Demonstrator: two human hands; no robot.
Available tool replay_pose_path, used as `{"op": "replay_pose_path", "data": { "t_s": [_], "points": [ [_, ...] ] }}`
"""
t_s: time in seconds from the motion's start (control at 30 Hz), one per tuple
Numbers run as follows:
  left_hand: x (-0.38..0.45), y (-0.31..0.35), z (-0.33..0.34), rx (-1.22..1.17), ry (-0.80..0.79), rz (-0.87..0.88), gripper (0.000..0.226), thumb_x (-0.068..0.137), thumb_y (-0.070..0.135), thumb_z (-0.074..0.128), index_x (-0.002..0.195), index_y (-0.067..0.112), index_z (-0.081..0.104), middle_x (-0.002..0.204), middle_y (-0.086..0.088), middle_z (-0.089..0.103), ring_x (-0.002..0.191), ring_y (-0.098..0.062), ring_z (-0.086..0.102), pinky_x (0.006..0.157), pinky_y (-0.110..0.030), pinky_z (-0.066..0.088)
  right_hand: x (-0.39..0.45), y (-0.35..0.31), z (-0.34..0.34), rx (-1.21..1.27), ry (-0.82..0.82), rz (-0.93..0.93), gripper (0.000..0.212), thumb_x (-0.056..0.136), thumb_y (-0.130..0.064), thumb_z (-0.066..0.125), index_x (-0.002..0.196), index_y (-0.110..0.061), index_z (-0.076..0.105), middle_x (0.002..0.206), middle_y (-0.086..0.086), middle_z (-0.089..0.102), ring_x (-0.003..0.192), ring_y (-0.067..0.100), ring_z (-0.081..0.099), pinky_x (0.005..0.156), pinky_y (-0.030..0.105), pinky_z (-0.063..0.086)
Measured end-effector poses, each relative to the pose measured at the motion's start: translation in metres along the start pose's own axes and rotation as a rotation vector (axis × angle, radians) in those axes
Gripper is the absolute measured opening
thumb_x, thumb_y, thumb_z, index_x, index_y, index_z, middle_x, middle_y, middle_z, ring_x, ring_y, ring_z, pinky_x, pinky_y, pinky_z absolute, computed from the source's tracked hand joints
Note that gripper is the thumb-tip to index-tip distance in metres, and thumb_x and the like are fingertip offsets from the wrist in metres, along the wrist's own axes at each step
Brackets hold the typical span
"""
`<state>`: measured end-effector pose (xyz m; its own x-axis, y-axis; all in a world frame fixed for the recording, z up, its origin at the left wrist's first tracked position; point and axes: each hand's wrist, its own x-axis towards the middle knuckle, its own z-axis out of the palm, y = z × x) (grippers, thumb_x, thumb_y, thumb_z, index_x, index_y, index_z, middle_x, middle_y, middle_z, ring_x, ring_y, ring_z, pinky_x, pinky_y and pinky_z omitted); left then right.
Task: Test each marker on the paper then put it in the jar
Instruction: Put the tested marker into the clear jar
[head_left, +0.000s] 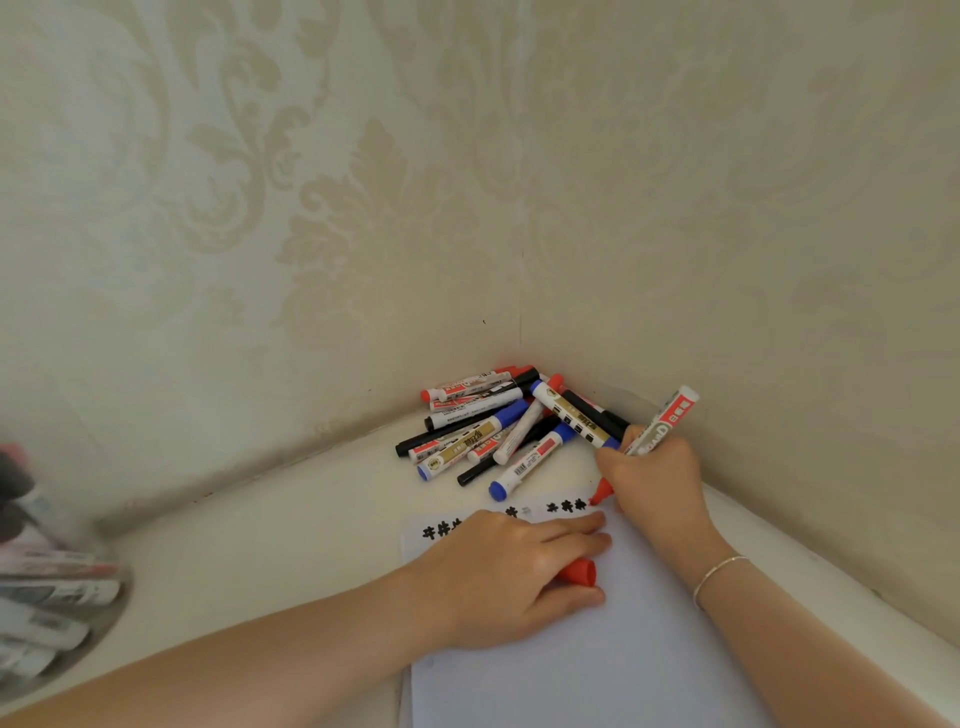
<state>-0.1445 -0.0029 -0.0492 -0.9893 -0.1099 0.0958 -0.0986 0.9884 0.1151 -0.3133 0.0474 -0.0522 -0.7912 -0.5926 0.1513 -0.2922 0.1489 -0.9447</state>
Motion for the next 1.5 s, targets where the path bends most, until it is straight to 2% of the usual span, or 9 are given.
{"op": "replay_pose_path", "data": {
  "t_s": [0.1, 0.43, 0.57, 0.67, 0.73, 0.83, 1.07, 1.3, 1.5],
  "points": [
    [0.0, -0.001, 0.001, -0.009, 0.001, 0.001, 0.054, 0.097, 0.056, 0.029, 0.143, 0.029, 0.038, 0.155, 0.017, 0.024, 0.117, -0.016, 0.058, 0.083, -0.033, 0.05, 0.001, 0.0, -0.001, 0.009, 0.007, 0.013, 0.04, 0.075, 0.002, 0.059, 0.052, -0.014, 0.03, 0.048, 0.002, 0.032, 0.051, 0.018, 0.027, 0.051, 0.027, 0.026],
    [0.0, -0.003, 0.005, 0.017, 0.027, 0.009, 0.054, 0.097, 0.057, 0.028, 0.142, 0.03, 0.039, 0.154, 0.017, 0.026, 0.116, -0.016, 0.059, 0.081, -0.032, 0.048, -0.002, -0.003, 0.0, -0.042, -0.016, 0.028, 0.037, 0.08, 0.002, 0.057, 0.056, -0.012, 0.033, 0.053, 0.004, 0.034, 0.051, 0.017, 0.027, 0.048, 0.026, 0.025],
    [0.0, -0.005, 0.006, -0.064, 0.037, -0.041, 0.047, 0.097, 0.055, 0.033, 0.138, 0.033, 0.043, 0.15, 0.022, 0.033, 0.121, -0.008, 0.052, 0.09, -0.028, 0.045, -0.002, -0.004, -0.001, 0.011, -0.028, 0.036, 0.035, 0.079, 0.003, 0.056, 0.056, -0.011, 0.033, 0.052, 0.005, 0.035, 0.05, 0.017, 0.029, 0.048, 0.025, 0.025],
    [-0.003, -0.009, 0.005, -0.417, 0.201, -0.205, 0.028, 0.096, 0.054, 0.039, 0.11, 0.034, 0.054, 0.11, 0.011, 0.063, 0.091, -0.002, 0.057, 0.081, -0.029, 0.048, -0.003, -0.011, -0.007, 0.232, -0.008, 0.08, 0.027, 0.078, 0.004, 0.055, 0.059, -0.007, 0.04, 0.045, 0.012, 0.049, 0.034, 0.015, 0.035, 0.04, 0.019, 0.028],
    [-0.003, -0.011, 0.001, -0.581, 0.318, -0.341, 0.022, 0.092, 0.056, 0.04, 0.09, 0.035, 0.048, 0.08, 0.005, 0.057, 0.068, -0.001, 0.049, 0.065, -0.025, 0.044, -0.003, -0.022, -0.01, 0.414, -0.034, 0.081, 0.029, 0.081, 0.003, 0.057, 0.059, -0.009, 0.041, 0.044, 0.014, 0.055, 0.027, 0.014, 0.031, 0.036, 0.017, 0.026],
    [0.001, -0.011, 0.0, -0.686, 0.363, -0.411, 0.026, 0.091, 0.052, 0.043, 0.078, 0.03, 0.044, 0.064, 0.01, 0.043, 0.054, 0.0, 0.039, 0.055, -0.017, 0.034, -0.008, -0.04, -0.008, 0.619, -0.181, 0.054, 0.034, 0.083, -0.006, 0.066, 0.06, -0.012, 0.041, 0.049, 0.014, 0.051, 0.03, 0.015, 0.03, 0.037, 0.019, 0.024],
    [0.005, -0.017, 0.004, -0.725, 0.365, -0.433, 0.033, 0.093, 0.042, 0.053, 0.07, 0.023, 0.04, 0.058, 0.012, 0.035, 0.052, -0.004, 0.032, 0.053, -0.02, 0.029, -0.019, -0.049, 0.003, 0.547, -0.337, 0.042, 0.035, 0.082, -0.012, 0.071, 0.06, -0.009, 0.043, 0.066, 0.021, 0.047, 0.031, 0.017, 0.032, 0.035, 0.02, 0.026],
    [0.005, -0.017, 0.004, -0.693, 0.307, -0.389, 0.026, 0.094, 0.044, 0.053, 0.092, 0.019, 0.057, 0.057, 0.014, 0.038, 0.053, -0.003, 0.036, 0.054, -0.021, 0.03, -0.026, -0.043, 0.013, 0.352, -0.347, 0.011, 0.028, 0.08, -0.01, 0.073, 0.064, -0.005, 0.051, 0.044, 0.006, 0.048, 0.031, 0.013, 0.038, 0.035, 0.019, 0.03],
    [0.003, -0.016, 0.005, -0.664, 0.319, -0.362, 0.016, 0.093, 0.041, 0.043, 0.097, 0.03, 0.052, 0.088, -0.001, 0.062, 0.074, -0.013, 0.055, 0.075, -0.047, 0.047, -0.022, -0.052, 0.003, 0.43, -0.568, 0.197, 0.041, 0.087, -0.035, 0.064, 0.073, 0.004, 0.065, 0.059, 0.015, 0.061, 0.046, 0.024, 0.051, 0.045, 0.027, 0.043]
  ]
}}
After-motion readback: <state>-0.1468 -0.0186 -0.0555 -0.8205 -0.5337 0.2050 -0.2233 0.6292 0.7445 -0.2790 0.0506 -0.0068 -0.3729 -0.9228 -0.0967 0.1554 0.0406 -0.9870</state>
